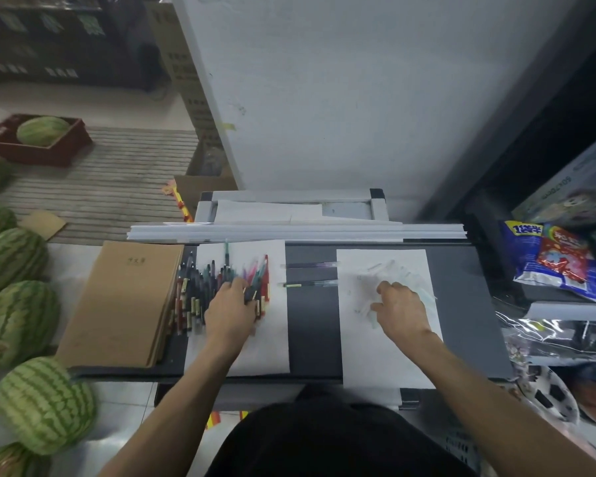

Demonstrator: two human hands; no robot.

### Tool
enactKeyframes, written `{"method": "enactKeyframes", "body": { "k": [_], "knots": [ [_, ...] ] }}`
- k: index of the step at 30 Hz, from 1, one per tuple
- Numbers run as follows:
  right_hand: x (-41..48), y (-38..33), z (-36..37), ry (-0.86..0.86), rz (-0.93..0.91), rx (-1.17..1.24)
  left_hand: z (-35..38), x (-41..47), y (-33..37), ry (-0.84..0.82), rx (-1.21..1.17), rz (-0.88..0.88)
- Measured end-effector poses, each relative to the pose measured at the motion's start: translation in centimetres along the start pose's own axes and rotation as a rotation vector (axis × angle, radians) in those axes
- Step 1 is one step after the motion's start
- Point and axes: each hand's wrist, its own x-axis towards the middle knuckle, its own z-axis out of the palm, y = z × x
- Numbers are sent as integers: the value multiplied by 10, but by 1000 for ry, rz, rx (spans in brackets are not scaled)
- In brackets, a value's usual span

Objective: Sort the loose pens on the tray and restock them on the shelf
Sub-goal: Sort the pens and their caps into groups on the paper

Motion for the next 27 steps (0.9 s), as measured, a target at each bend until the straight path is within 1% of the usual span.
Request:
{"method": "enactKeyframes", "body": {
  "k": [4,7,10,13,15,17,20,24,27],
  "knots": [
    [2,-1,1,8,13,66,-2,5,3,-43,118,-13],
    [3,1,1,23,20,147,-3,6,5,-43,139,2],
    [-1,-2,-3,73,37,301,-4,5,4,-22,173,33],
    [-11,-11,-12,124,93,530,-7,3,0,-14,162,30],
    [-19,-20,-22,102,136,757,-12,0,-3,-32,103,74],
    [-29,-30,-33,46,148,985,-18,-5,-2,-70,-14,185],
    [-47,-44,-53,-31,118,1309,-35,-28,12,-116,-184,338],
    [-65,-55,-75,-142,118,1624,-62,-66,34,-133,-335,412],
    [-75,-61,-90,-185,119,1781,-78,-88,46,-154,-409,453]
  ]
}}
